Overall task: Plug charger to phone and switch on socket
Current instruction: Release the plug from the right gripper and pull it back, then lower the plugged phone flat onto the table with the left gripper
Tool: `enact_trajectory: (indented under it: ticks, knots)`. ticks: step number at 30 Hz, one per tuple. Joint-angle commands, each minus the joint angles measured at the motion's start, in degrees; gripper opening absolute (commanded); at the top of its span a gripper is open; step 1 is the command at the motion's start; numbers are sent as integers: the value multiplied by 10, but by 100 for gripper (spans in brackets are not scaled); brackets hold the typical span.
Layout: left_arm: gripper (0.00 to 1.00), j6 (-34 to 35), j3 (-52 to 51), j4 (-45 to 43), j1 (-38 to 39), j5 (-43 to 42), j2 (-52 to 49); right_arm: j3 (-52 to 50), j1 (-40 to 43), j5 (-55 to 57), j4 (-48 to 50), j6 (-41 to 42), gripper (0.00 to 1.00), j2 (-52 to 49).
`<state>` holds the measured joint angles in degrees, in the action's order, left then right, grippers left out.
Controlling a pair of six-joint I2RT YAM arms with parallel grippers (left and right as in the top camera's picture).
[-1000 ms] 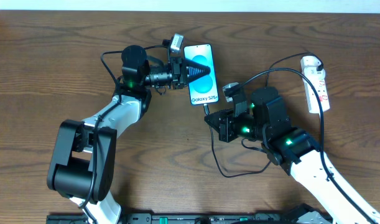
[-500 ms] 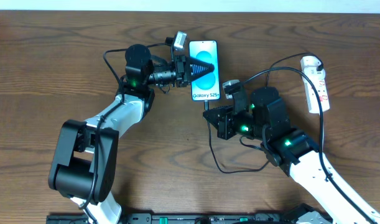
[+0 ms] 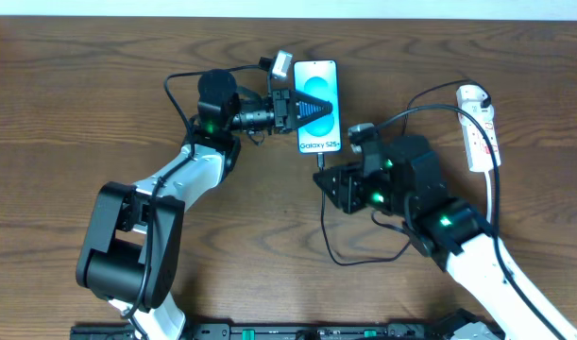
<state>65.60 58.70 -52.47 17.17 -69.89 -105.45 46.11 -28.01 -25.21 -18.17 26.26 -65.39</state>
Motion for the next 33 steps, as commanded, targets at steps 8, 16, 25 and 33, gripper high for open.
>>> enact_trajectory:
  ticks: [8,16,25,33]
  knots:
    - [7,-46,4,-3,28,166,2,13,2,185,-118,-47,56,171]
    - [7,-46,4,44,33,125,2,13,-68,213,-15,-47,44,-19]
    - [7,-54,4,44,33,28,2,14,-71,266,31,-47,1,-23]
    - [7,-55,4,38,38,1,2,14,-71,263,97,-46,1,-23]
